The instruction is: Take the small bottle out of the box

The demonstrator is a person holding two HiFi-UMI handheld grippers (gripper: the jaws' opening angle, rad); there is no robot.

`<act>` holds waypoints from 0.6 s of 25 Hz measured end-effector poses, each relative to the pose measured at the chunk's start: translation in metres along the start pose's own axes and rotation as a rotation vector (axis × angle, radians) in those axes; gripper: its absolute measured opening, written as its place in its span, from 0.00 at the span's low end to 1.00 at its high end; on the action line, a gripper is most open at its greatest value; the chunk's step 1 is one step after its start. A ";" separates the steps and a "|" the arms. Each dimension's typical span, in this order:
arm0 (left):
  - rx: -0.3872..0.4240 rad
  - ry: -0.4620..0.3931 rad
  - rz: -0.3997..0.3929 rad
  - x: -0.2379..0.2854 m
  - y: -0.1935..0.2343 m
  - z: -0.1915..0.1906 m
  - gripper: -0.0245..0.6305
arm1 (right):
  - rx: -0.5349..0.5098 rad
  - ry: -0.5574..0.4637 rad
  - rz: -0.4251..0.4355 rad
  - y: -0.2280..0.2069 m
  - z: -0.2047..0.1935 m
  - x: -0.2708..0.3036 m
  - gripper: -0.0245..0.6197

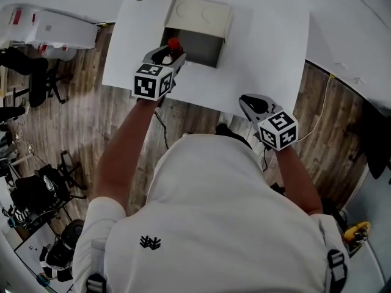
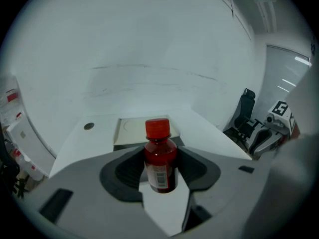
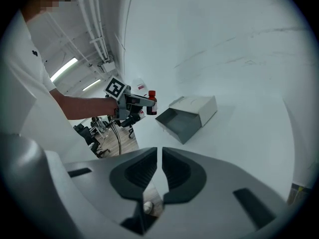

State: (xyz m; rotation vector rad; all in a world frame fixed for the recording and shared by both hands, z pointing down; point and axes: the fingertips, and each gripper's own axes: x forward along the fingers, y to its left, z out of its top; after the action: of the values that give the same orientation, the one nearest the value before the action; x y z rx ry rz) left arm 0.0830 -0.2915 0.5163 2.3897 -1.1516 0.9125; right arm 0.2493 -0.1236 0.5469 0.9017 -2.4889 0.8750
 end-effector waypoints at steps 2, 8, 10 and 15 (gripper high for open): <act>-0.007 -0.029 -0.013 -0.015 -0.002 0.000 0.36 | -0.019 0.007 0.005 0.009 0.002 0.006 0.09; -0.028 -0.115 -0.036 -0.071 -0.001 -0.006 0.36 | -0.066 0.023 0.017 0.046 0.007 0.023 0.09; -0.035 -0.146 -0.039 -0.090 -0.001 -0.008 0.36 | -0.080 0.025 0.020 0.058 0.008 0.027 0.09; -0.042 -0.223 -0.040 -0.141 -0.002 -0.018 0.36 | -0.111 0.026 0.019 0.091 0.004 0.035 0.09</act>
State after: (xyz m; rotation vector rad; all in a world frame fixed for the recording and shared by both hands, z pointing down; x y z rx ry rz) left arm 0.0119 -0.1995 0.4347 2.5189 -1.1826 0.6151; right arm 0.1625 -0.0873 0.5221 0.8256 -2.5006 0.7415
